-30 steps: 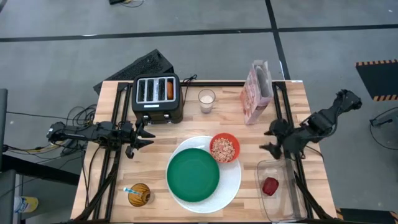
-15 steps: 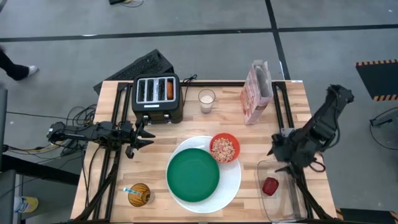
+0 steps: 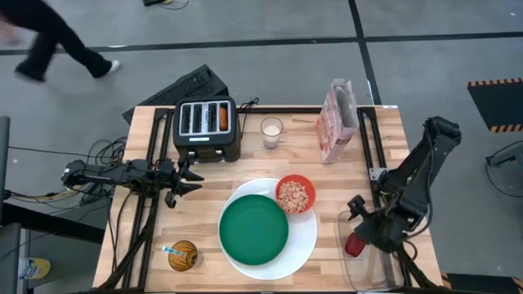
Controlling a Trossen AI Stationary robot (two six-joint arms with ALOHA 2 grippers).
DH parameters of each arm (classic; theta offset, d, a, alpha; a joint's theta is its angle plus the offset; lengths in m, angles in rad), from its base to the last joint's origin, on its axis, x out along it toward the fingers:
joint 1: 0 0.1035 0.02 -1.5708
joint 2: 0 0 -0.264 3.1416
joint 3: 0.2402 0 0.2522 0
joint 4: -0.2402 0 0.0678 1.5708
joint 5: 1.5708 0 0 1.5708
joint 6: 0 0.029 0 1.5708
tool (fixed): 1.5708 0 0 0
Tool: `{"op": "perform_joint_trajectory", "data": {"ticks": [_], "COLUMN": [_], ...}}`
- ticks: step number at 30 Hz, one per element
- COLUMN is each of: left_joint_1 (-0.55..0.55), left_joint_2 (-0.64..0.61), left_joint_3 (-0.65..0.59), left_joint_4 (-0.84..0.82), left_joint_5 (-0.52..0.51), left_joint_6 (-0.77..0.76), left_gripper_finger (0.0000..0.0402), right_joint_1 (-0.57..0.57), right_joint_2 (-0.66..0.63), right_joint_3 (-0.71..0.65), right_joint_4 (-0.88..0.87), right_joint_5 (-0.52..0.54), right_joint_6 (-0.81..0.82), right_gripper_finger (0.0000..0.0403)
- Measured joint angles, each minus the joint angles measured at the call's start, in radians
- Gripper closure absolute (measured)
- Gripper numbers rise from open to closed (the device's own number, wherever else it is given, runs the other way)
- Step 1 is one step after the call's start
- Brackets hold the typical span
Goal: Arrange a breakfast setting
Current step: Put the red apple into the green plate
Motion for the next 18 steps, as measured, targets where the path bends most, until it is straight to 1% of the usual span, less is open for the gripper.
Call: {"op": "perform_joint_trajectory", "data": {"ticks": [3,9,18], "left_joint_1": [0.0,0.0,0.0], "left_joint_2": [0.0,0.0,0.0], "left_joint_3": [0.0,0.0,0.0], "left_joint_4": [0.0,0.0,0.0], "left_joint_5": [0.0,0.0,0.0], "left_joint_6": [0.0,0.0,0.0], "left_gripper_finger": [0.0288,0.0288,0.0288], "right_joint_1": [0.01,0.035,0.054], "right_joint_2": [0.054,0.129,0.215], "right_joint_3": [0.0,0.0,0.0], "right_joint_4": [0.033,0.116,0.167], "right_joint_5": [-0.027,-0.132,-0.136], "right_joint_6": [0.001,0.003,-0.015], "right_gripper_finger": [0.0042,0.0042,0.0042]}}
